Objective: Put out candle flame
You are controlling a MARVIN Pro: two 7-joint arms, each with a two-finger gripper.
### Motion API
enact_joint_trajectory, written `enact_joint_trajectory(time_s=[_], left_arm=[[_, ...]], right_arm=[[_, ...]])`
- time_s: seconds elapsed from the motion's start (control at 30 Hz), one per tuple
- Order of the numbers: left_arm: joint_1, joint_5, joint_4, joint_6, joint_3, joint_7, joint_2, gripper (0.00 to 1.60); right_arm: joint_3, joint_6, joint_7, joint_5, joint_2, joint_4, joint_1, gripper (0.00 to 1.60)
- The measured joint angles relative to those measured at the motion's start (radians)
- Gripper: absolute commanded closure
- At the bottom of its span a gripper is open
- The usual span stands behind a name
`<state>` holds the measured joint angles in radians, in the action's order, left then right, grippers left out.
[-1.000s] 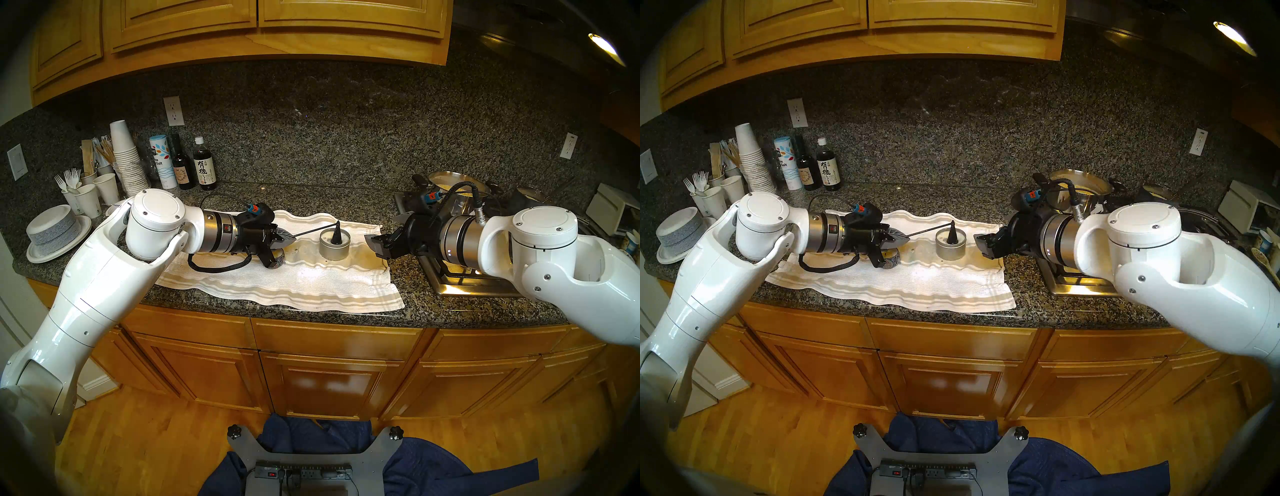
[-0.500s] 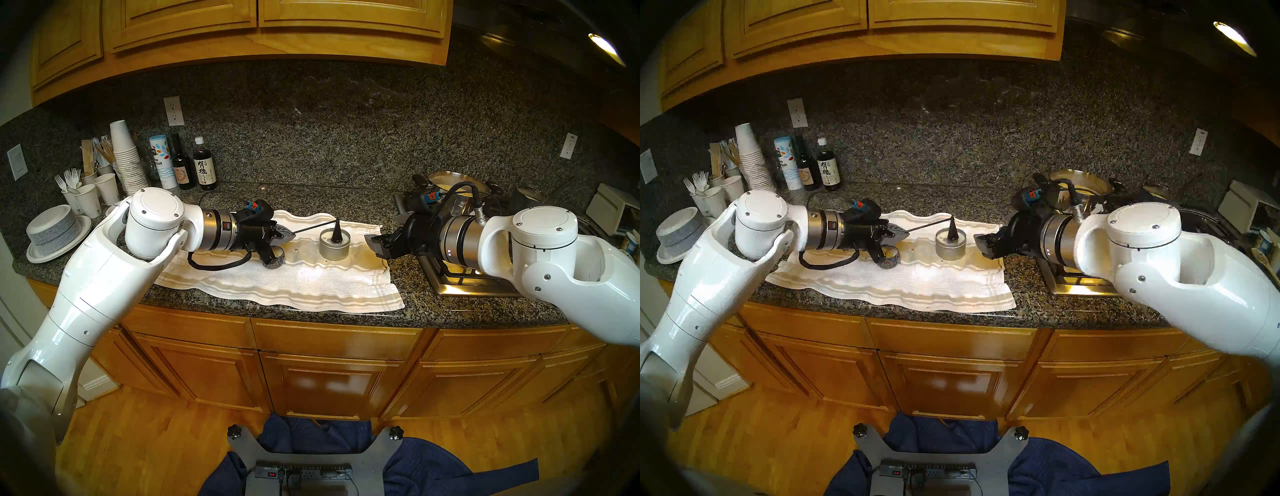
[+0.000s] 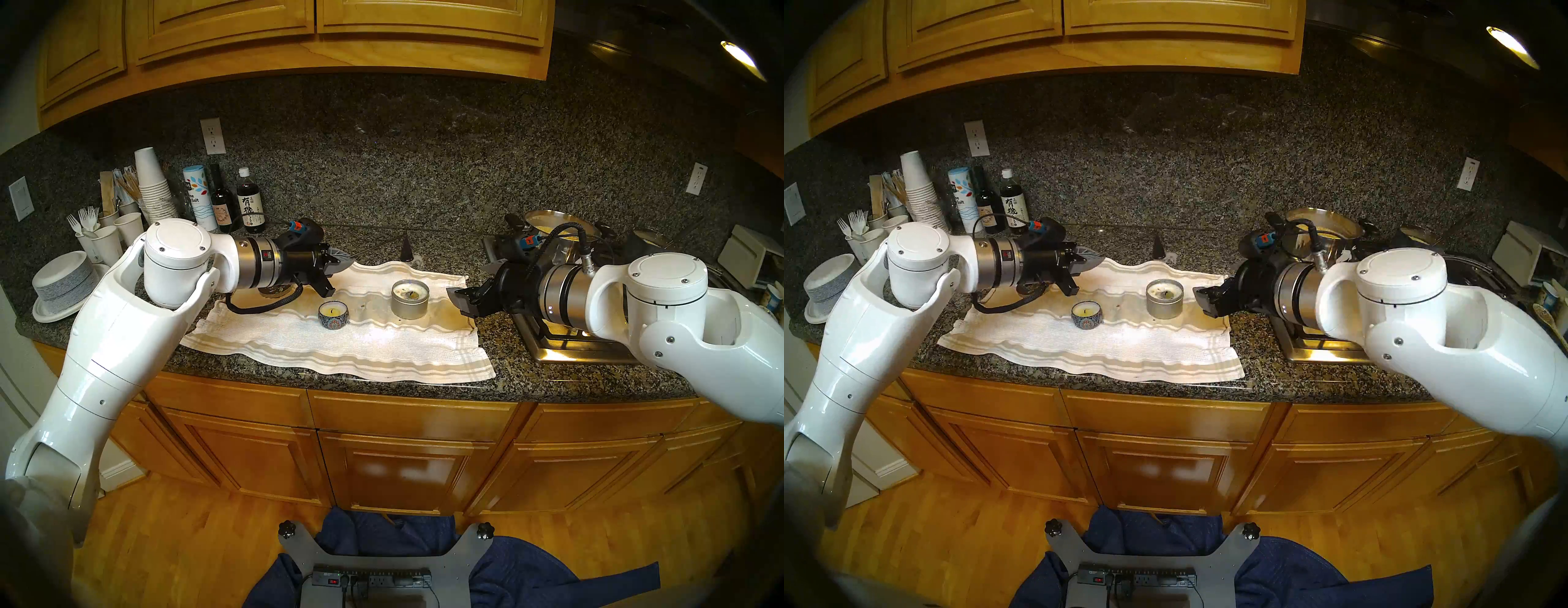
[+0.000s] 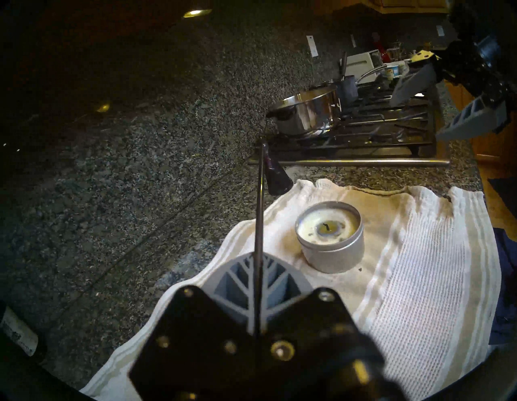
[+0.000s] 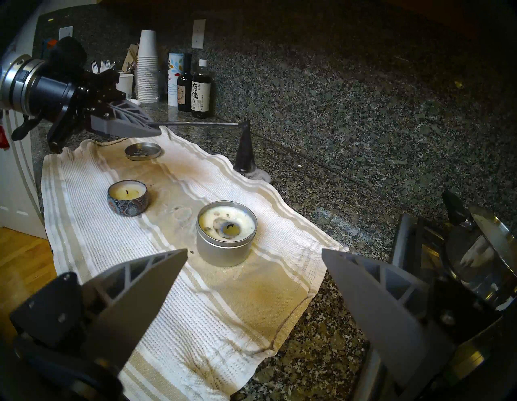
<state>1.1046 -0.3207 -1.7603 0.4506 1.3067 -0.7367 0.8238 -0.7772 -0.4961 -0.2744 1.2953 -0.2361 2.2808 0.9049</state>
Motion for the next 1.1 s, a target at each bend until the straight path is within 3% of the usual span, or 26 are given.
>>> enact_joint_trajectory(time_s=[0.43,1.1], left_arm=[[0.105,-0.049,-0.015,0.0,0.144,0.024,-0.06,1.6],[0.363,-0.081,-0.01,0.007,0.431,0.064,-0.146,1.6]], right_arm=[[0.0,0.0,0.0,0.0,0.0,0.0,0.0,0.0],[0.0,0.0,0.0,0.0,0.0,0.0,0.0,0.0]])
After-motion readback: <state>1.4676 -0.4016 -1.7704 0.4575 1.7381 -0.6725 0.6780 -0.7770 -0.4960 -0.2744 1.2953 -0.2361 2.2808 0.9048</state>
